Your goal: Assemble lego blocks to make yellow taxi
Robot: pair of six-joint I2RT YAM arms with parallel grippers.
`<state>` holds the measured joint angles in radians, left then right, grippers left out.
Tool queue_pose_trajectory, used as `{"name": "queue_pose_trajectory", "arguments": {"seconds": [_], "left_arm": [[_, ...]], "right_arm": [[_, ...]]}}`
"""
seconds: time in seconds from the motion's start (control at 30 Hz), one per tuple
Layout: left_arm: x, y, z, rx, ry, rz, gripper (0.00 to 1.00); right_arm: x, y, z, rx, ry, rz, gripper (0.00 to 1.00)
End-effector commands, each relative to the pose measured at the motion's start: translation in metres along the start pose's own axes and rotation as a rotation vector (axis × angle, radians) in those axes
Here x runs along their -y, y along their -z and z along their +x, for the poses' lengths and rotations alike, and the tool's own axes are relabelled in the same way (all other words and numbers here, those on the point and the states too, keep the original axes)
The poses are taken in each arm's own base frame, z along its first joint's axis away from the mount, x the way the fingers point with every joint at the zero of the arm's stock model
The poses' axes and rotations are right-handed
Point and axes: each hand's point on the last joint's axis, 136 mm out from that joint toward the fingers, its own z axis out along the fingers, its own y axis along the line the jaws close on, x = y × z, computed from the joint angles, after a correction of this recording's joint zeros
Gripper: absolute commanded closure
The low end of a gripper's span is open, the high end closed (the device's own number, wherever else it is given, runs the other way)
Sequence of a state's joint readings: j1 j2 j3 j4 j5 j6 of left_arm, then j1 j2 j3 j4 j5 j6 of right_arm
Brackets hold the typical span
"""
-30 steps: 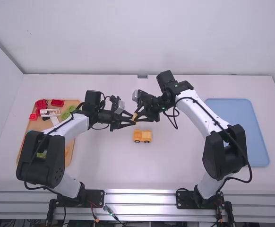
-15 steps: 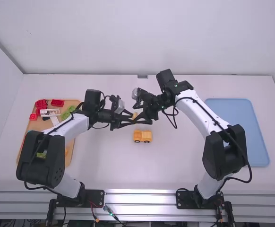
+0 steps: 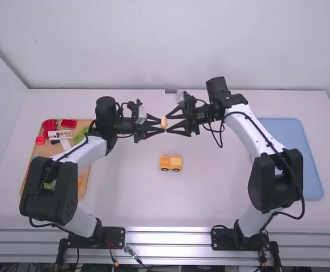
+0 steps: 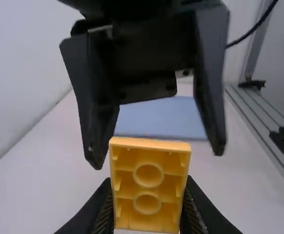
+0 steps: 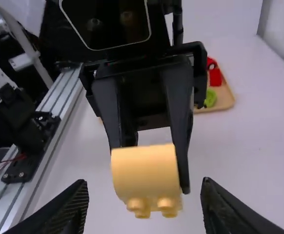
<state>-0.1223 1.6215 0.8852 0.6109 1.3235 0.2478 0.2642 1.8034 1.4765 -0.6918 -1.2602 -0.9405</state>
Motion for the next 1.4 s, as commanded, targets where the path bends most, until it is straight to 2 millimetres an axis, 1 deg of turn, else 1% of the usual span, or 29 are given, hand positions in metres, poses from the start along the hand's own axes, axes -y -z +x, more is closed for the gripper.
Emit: {"name": "queue_pose_trajectory", "arguments": {"seconds": [0.0, 0.1, 0.23, 0.33, 0.47, 0.6, 0.73, 1.0, 1.07, 1.17, 1.23, 1.27, 1.37], "left_arm": [[-0.002, 0.001, -0.011, 0.020, 0.139, 0.018, 0.93], [-0.003, 0.001, -0.019, 0.037, 0.167, 0.017, 0.92], [-0.005, 0.001, -0.025, 0.046, 0.172, 0.015, 0.92], [-0.005, 0.001, -0.027, 0.047, 0.169, 0.014, 0.92], [-0.007, 0.001, -0.029, 0.050, 0.154, 0.011, 0.95], [-0.007, 0.001, -0.032, 0.056, 0.130, 0.008, 0.95], [-0.015, 0.002, -0.032, 0.058, 0.131, -0.040, 0.94], [-0.016, 0.002, -0.033, 0.060, 0.127, -0.044, 0.94], [-0.020, 0.002, -0.032, 0.060, 0.130, -0.067, 0.95], [-0.020, 0.002, -0.032, 0.061, 0.128, -0.067, 0.95], [-0.020, 0.002, -0.033, 0.063, 0.121, -0.068, 0.93], [-0.020, 0.002, -0.033, 0.063, 0.121, -0.068, 0.95], [-0.019, 0.002, -0.036, 0.067, 0.104, -0.065, 0.94]], "right_arm": [[-0.003, 0.003, -0.021, 0.084, 0.049, -0.044, 0.43], [-0.003, 0.001, -0.027, 0.102, 0.088, -0.051, 0.42], [0.001, 0.001, -0.036, 0.127, 0.091, -0.055, 0.42], [0.003, 0.002, -0.043, 0.146, 0.089, -0.061, 0.44], [0.004, 0.002, -0.046, 0.156, 0.092, -0.063, 0.47], [0.005, 0.002, -0.047, 0.156, 0.094, -0.062, 0.48], [0.005, 0.002, -0.047, 0.156, 0.093, -0.062, 0.48], [0.006, 0.002, -0.047, 0.154, 0.083, -0.060, 0.48], [0.006, 0.002, -0.047, 0.152, 0.082, -0.056, 0.48], [0.007, 0.002, -0.046, 0.147, 0.082, -0.050, 0.49], [0.009, 0.002, -0.045, 0.140, 0.082, -0.041, 0.50], [0.009, 0.002, -0.045, 0.140, 0.082, -0.041, 0.50], [0.009, 0.002, -0.045, 0.140, 0.082, -0.042, 0.50]]}}
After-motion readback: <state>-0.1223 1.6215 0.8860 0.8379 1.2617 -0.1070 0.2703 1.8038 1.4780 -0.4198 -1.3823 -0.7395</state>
